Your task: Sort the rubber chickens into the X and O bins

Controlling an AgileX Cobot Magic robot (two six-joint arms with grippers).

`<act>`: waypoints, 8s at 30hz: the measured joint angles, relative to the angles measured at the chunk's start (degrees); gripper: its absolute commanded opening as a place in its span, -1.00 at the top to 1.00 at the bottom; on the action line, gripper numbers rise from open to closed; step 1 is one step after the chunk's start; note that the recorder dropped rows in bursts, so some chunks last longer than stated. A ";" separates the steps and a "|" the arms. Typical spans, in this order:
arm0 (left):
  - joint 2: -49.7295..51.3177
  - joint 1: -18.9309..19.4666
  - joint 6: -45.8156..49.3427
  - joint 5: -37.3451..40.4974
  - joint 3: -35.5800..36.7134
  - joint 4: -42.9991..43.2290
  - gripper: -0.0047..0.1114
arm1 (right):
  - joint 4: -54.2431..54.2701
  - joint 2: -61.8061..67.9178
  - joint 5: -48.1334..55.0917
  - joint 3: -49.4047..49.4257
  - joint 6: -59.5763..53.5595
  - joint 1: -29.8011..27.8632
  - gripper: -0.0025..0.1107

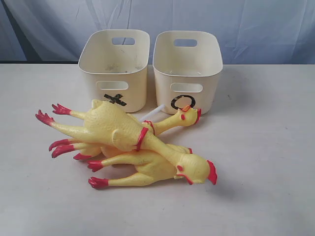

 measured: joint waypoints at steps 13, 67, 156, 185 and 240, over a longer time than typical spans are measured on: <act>0.00 0.00 0.00 0.00 0.00 0.00 0.92 | 0.00 0.00 0.00 0.00 0.00 0.00 0.97; 0.00 0.00 0.00 0.00 0.00 0.00 0.92 | 0.73 0.00 -2.60 0.00 0.00 0.00 0.97; 0.00 0.00 0.00 0.00 0.00 0.00 0.92 | 33.65 65.25 15.14 -41.27 -39.57 28.70 0.93; 0.00 0.00 0.00 0.00 0.00 0.00 0.92 | 52.14 92.68 11.14 -50.87 -62.31 32.01 -0.16; 0.00 0.00 0.00 0.00 0.00 0.00 0.92 | 38.86 96.29 5.37 -50.96 -55.56 34.98 -0.15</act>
